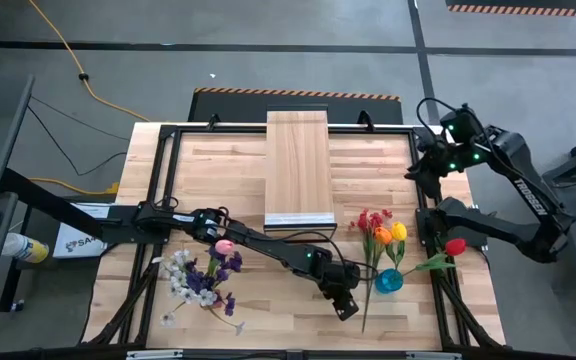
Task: Pick and place flowers into a vace then onto a shelf
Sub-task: Put the red flowers into the blue vase
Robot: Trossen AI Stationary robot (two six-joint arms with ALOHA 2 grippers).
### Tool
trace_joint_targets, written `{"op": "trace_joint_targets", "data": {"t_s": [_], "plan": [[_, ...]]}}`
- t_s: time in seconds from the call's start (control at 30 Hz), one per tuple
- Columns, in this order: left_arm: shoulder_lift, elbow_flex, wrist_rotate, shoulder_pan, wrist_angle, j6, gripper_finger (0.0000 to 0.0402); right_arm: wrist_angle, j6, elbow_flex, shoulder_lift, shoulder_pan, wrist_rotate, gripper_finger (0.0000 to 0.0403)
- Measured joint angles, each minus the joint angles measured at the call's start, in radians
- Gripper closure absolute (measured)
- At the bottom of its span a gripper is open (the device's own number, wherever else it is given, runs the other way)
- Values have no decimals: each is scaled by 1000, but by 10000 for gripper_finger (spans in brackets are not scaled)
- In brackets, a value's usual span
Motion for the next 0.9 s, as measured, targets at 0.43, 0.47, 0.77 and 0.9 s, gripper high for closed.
{"op": "trace_joint_targets", "data": {"t_s": [0.43, 0.47, 0.77, 0.9], "plan": [[-1, 0, -27, 0, 0, -8, 268, -67, -8, -245, -20, 92, 92, 289], [-1, 0, -27, 0, 0, -8, 268, -54, 2, -276, -22, 94, 95, 289], [-1, 0, -29, 0, 0, -15, 268, -46, 12, -278, -1, 123, 89, 289], [-1, 0, -29, 0, 0, -25, 268, -37, 21, -287, 27, 143, 89, 289]]}}
